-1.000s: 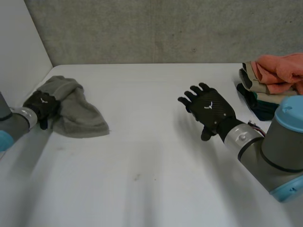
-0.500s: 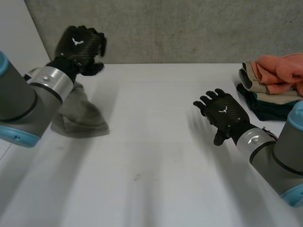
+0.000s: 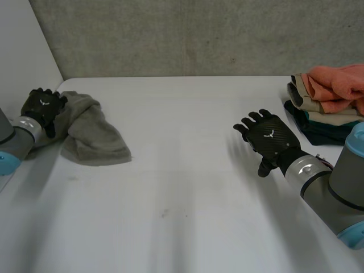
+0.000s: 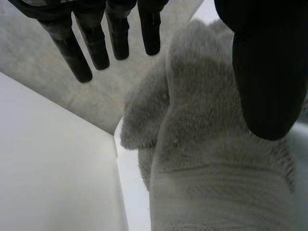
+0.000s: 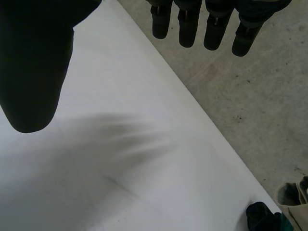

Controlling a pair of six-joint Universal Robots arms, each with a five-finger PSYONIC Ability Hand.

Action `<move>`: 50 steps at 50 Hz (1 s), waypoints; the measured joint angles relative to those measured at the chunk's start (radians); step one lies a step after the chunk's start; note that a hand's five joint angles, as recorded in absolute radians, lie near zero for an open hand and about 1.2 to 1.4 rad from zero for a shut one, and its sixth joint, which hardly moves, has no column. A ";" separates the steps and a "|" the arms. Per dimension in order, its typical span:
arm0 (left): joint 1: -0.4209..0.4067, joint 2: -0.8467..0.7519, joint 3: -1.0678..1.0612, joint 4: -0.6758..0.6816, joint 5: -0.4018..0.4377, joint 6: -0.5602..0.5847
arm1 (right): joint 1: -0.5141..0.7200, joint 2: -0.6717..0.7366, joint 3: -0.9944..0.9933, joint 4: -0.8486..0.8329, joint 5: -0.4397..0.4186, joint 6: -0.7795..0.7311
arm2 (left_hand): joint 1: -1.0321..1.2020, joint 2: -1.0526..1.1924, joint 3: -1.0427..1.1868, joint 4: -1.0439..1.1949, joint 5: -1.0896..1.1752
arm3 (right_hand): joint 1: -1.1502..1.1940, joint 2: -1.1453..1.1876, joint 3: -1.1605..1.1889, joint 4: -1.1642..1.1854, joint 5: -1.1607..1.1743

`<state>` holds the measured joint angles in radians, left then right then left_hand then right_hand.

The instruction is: Fold the laundry.

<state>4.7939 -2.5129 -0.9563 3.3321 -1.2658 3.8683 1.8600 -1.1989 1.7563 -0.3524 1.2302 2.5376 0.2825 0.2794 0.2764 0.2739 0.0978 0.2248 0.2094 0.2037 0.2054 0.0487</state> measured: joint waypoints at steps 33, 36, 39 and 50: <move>-0.303 0.505 -0.157 0.101 -0.094 -0.415 | -0.057 0.002 -0.016 0.002 0.037 0.004 | 0.371 0.445 0.451 0.450 0.444 | 0.000 0.000 0.000 0.000 0.000; -0.291 0.448 -0.140 0.078 -0.094 -0.412 | -0.057 0.002 -0.014 0.005 0.038 0.003 | 0.024 0.074 0.081 0.084 0.085 | 0.000 0.000 0.000 0.000 0.000; -0.257 0.380 -0.118 0.044 -0.094 -0.397 | -0.056 0.002 -0.014 0.006 0.038 0.002 | -0.057 -0.038 -0.035 -0.039 -0.041 | 0.000 0.000 0.000 0.000 0.000; -0.082 0.083 0.044 -0.033 -0.058 -0.330 | -0.053 0.007 -0.018 0.006 0.035 0.000 | -0.053 -0.038 -0.035 -0.041 -0.037 | 0.000 0.000 0.000 0.000 0.000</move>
<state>4.7120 -2.4296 -0.9118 3.2995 -1.3237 3.5386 1.8074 -1.1917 1.7379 -0.3462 1.2654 2.5371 0.2295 0.2411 0.2418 0.2329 0.0605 0.2248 0.2094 0.2037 0.2054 0.0487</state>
